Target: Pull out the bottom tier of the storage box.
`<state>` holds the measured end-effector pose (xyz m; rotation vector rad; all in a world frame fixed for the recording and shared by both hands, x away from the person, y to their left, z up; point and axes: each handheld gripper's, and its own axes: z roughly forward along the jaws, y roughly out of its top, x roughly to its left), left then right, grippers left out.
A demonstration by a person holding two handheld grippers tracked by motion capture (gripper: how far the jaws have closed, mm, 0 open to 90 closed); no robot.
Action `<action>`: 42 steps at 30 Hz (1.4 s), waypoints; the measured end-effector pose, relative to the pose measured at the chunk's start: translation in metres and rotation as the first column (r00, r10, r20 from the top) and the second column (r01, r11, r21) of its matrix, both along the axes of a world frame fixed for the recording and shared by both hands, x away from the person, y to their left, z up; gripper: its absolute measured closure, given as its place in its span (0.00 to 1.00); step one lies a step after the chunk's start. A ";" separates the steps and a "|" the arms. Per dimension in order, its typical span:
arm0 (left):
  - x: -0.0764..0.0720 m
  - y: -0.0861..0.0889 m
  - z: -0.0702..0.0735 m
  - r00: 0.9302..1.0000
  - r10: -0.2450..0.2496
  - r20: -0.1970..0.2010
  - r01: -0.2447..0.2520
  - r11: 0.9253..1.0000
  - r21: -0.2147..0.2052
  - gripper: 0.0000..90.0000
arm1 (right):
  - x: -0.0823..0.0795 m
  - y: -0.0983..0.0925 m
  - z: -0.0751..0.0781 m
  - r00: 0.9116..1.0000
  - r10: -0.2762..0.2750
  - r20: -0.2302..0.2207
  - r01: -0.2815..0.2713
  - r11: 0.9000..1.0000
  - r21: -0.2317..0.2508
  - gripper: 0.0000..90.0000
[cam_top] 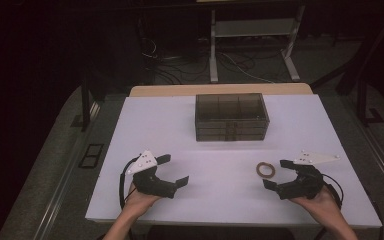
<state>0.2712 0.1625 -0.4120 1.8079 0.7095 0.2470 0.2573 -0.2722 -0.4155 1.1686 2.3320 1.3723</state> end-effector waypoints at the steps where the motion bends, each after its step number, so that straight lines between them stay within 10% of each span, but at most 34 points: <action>1: 0.000 0.000 0.000 1.000 0.000 0.000 0.000 1.000 0.000 0.00 | 0.000 0.000 0.000 1.000 0.001 -0.001 -0.001 1.000 0.001 0.00; 42: -0.002 -0.004 -0.003 1.000 0.014 -0.013 -0.014 1.000 0.019 0.00 | 0.017 0.013 0.021 0.998 0.062 -0.013 -0.062 0.998 -0.022 0.00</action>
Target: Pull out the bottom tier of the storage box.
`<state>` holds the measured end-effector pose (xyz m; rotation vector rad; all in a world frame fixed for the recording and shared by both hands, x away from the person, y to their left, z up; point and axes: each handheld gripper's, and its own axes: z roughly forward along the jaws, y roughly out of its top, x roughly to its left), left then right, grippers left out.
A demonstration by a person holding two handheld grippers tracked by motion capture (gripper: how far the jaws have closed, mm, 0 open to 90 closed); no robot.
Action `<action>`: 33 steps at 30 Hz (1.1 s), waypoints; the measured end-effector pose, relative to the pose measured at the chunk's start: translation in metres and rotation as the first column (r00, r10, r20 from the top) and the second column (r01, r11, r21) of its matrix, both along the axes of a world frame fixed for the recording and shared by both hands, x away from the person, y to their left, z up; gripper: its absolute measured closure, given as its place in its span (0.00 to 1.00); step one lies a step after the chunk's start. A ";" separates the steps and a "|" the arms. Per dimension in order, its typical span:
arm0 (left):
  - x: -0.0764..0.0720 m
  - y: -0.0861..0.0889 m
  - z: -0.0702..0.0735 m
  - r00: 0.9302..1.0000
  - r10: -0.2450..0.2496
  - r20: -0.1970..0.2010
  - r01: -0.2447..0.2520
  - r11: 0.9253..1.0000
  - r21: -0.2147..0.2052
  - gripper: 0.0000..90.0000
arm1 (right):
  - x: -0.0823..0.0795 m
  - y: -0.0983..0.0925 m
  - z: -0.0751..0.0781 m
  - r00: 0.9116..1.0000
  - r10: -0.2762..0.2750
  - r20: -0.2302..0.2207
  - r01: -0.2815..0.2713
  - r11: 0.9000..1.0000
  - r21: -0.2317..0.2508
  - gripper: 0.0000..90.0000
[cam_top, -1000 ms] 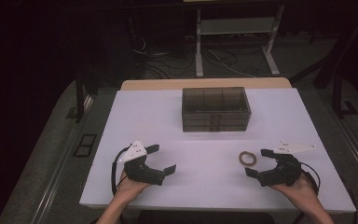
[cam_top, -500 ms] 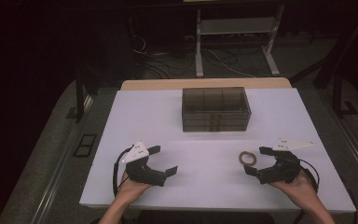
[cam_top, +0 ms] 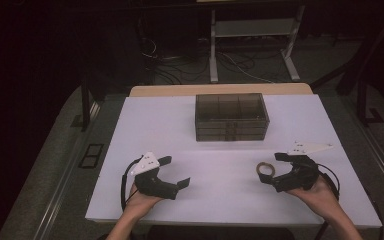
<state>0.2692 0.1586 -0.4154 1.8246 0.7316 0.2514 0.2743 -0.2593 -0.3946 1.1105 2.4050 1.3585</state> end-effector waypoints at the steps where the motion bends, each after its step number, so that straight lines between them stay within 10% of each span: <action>1: 0.000 0.000 0.000 1.000 0.001 0.000 -0.001 1.000 0.000 0.00 | 0.002 0.001 0.002 1.000 0.005 -0.004 -0.005 1.000 -0.003 0.00; 33: 0.000 0.001 0.001 1.000 0.004 0.000 -0.004 1.000 -0.002 0.00 | 0.024 0.029 0.001 0.999 0.020 -0.039 -0.021 1.000 -0.011 0.00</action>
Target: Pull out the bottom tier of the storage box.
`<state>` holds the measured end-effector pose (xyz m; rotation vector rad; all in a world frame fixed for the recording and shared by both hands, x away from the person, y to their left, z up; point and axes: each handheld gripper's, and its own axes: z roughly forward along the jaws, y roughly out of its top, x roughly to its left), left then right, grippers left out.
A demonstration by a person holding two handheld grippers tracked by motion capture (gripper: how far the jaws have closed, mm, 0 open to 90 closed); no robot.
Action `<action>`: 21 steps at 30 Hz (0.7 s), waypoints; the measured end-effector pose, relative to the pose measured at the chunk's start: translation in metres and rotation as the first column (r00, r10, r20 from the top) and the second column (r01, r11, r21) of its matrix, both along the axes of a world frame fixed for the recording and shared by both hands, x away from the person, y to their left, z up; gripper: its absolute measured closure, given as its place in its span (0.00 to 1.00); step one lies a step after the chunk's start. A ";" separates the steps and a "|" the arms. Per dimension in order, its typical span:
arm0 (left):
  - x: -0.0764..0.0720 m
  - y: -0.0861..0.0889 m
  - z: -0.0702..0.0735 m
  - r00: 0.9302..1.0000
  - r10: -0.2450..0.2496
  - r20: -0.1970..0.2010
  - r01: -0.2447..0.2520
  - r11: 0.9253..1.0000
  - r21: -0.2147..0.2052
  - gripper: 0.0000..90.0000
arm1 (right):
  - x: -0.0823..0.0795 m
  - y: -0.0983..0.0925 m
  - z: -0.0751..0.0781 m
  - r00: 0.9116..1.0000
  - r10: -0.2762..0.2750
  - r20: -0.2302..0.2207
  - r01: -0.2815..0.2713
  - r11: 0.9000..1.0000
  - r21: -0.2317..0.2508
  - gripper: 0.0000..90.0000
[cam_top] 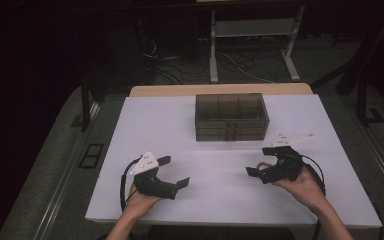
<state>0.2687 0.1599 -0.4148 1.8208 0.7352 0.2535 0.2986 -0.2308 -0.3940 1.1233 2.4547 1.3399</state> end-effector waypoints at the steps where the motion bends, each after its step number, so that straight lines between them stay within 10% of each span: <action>1: 0.000 0.000 0.000 1.000 0.000 0.000 0.000 1.000 0.000 0.00 | 0.001 0.001 0.000 1.000 0.001 -0.004 -0.001 1.000 0.000 0.00; 21: 0.000 0.000 0.000 1.000 -0.001 -0.001 0.001 1.000 -0.001 0.00 | 0.015 0.018 -0.010 0.998 -0.019 -0.053 0.018 1.000 -0.012 0.00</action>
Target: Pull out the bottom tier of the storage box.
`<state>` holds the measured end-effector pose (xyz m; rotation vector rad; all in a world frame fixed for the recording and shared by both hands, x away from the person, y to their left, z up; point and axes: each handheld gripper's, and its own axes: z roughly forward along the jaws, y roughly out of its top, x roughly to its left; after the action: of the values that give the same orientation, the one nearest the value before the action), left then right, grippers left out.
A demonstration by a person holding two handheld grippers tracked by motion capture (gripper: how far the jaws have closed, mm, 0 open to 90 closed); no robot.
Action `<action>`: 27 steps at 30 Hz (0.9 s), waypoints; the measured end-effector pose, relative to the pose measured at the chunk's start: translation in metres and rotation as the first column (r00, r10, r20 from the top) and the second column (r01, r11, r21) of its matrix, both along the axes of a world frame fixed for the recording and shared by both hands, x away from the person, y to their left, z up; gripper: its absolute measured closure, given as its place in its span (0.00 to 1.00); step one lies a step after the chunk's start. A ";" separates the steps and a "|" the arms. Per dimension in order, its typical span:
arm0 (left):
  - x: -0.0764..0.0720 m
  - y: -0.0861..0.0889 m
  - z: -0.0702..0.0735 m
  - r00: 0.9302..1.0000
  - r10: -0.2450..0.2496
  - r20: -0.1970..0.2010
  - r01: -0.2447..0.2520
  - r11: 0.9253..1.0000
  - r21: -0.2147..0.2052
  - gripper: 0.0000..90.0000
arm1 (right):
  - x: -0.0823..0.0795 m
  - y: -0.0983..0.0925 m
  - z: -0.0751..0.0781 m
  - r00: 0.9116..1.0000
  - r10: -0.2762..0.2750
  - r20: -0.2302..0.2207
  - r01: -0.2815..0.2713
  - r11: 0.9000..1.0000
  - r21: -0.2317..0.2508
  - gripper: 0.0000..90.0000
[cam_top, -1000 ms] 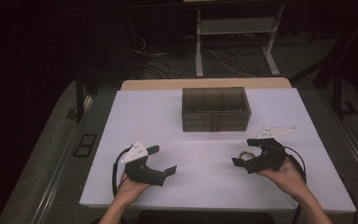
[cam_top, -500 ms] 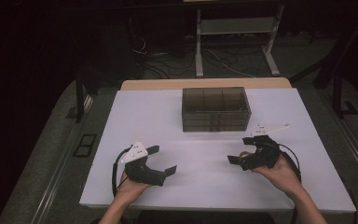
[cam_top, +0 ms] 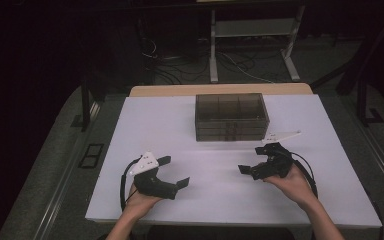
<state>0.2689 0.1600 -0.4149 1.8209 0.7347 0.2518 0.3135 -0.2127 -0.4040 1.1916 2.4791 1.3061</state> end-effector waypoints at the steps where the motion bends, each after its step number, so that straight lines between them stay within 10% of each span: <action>1: 0.000 0.000 0.000 1.000 0.000 0.000 0.000 1.000 0.000 0.00 | 0.001 0.000 0.000 1.000 -0.004 -0.003 0.004 1.000 0.003 0.00; 13: 0.000 0.000 0.000 1.000 0.000 0.001 0.000 1.000 -0.001 0.00 | 0.015 -0.002 -0.006 0.990 -0.080 -0.116 0.091 0.991 0.094 0.00; 27: -0.001 0.001 0.001 1.000 -0.001 0.003 0.001 1.000 -0.004 0.00 | 0.027 -0.002 -0.018 0.951 -0.167 -0.259 0.218 0.958 0.185 0.00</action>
<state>0.2683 0.1611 -0.4141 1.8171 0.7319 0.2521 0.3407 -0.2149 -0.4215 1.6911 2.3401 1.4778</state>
